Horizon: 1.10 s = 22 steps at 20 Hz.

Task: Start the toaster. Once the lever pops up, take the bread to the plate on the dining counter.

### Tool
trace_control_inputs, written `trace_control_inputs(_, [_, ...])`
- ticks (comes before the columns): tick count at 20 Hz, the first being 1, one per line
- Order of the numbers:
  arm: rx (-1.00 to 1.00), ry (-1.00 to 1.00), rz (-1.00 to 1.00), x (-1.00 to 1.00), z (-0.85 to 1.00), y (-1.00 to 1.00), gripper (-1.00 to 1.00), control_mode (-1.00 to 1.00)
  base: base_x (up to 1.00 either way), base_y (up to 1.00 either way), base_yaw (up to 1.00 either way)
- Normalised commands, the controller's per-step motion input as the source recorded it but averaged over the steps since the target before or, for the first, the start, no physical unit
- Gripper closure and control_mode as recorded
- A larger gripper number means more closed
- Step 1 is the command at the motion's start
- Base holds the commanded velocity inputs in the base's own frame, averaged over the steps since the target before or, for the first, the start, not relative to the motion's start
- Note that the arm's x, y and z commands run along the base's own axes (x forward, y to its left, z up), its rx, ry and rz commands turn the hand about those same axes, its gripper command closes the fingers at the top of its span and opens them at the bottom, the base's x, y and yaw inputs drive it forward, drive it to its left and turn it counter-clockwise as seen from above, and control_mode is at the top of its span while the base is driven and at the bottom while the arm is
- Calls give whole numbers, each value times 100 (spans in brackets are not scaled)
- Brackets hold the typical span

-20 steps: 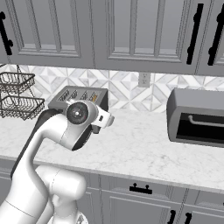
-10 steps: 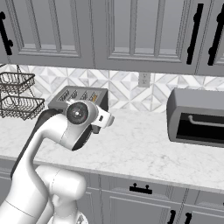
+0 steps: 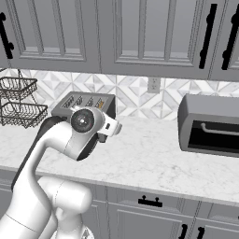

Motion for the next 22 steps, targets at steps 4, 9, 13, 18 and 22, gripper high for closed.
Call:
trace_control_inputs(4, [0, 0, 0, 0, 0, 0, -100, -100, 0, 0, 0])
trace_control_inputs(9, [0, 0, 0, 0, 0, 0, -100, -100, 0, 0, 0])
trace_control_inputs(13, [0, 0, 0, 0, 0, 0, -100, -100, 0, 0, 0])
trace_control_inputs(18, [0, 0, 0, 0, 0, 0, -100, -100, 0, 0, 0])
trace_control_inputs(22, [0, 0, 0, 0, 0, 0, -100, -100, 0, 0, 0])
